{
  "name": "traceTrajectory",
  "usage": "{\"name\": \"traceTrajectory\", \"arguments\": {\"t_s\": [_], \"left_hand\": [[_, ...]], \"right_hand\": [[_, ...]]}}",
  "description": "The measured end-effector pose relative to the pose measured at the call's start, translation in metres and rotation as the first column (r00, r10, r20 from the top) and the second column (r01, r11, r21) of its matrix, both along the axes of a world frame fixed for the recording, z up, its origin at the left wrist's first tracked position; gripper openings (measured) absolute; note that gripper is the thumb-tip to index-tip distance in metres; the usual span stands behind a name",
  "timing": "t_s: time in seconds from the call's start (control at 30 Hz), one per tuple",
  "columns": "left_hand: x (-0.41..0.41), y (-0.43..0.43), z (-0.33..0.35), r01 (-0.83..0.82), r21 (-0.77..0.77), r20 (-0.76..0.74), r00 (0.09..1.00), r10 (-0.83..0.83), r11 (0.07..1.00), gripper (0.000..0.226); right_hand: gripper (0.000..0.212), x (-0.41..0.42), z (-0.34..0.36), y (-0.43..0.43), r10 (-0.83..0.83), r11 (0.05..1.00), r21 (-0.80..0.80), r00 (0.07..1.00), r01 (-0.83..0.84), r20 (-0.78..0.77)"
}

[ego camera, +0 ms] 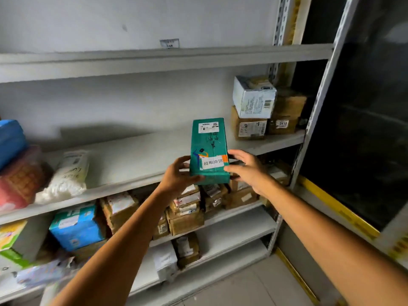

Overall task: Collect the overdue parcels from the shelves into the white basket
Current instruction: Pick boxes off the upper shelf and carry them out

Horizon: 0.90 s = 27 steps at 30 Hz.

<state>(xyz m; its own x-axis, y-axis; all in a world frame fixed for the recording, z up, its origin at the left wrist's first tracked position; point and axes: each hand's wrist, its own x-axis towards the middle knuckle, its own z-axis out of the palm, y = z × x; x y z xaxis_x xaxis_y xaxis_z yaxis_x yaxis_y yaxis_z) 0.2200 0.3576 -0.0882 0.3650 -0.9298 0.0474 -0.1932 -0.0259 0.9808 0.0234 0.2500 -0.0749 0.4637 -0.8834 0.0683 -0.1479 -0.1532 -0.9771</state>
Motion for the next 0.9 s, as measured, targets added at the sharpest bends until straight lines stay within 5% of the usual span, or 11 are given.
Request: {"name": "traceTrajectory", "arguments": {"t_s": [0.23, 0.9], "left_hand": [[-0.085, -0.01, -0.028, 0.114, 0.071, 0.063, 0.991, -0.118, 0.991, 0.075], [-0.291, -0.087, -0.095, 0.496, 0.183, -0.192, 0.865, -0.464, 0.849, 0.054]], "right_hand": [[0.067, -0.098, -0.043, 0.007, -0.095, 0.995, 0.029, 0.995, 0.095, -0.013], [0.064, -0.322, -0.096, 0.045, -0.481, 0.861, 0.136, 0.871, 0.491, -0.097]]}}
